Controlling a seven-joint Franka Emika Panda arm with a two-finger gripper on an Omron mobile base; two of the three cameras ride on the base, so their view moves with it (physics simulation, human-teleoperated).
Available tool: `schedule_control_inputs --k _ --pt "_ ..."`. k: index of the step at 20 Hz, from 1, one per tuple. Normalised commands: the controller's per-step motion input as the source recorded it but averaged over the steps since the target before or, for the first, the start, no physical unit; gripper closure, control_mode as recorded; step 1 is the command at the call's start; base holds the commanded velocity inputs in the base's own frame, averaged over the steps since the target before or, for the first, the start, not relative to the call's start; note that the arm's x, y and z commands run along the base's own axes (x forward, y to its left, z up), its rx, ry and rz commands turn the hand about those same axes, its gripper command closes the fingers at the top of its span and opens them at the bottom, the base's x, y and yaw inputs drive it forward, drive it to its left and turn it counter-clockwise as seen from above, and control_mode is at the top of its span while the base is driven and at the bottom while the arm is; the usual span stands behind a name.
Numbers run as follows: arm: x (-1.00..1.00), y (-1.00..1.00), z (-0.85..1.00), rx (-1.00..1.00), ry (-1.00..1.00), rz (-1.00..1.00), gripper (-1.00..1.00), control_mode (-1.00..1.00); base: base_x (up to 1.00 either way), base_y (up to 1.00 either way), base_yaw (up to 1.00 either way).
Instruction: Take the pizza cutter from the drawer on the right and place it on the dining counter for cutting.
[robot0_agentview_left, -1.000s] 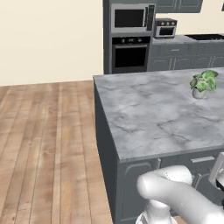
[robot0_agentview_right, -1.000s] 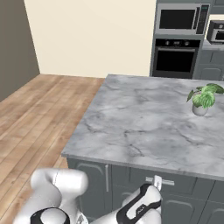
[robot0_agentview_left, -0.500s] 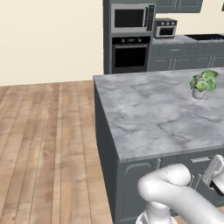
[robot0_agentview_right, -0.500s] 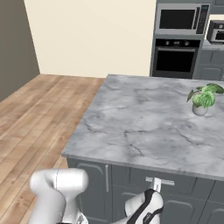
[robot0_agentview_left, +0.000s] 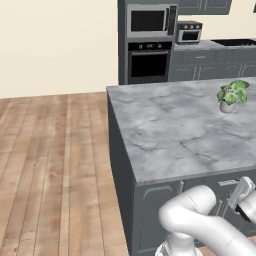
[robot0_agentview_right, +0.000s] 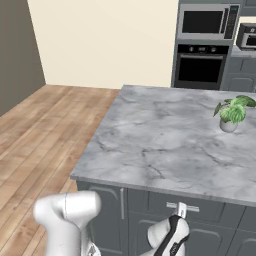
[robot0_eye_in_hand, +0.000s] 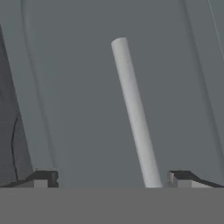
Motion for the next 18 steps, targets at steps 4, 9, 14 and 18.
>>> schedule_control_inputs --k 4,9,14,18 --pt "0.22 -0.2 -0.3 0.0 -0.01 0.0 -1.0 -1.0 0.0 0.0 0.0" --pt "0.22 -0.16 -0.31 0.0 -0.05 0.01 -1.0 -1.0 0.0 0.0 0.0" --pt "0.23 -0.14 -0.26 0.0 -0.05 0.01 -1.0 -1.0 0.0 0.0 0.0" --pt "0.26 -0.12 -0.21 0.0 -0.04 0.01 -1.0 -1.0 0.0 0.0 0.0"
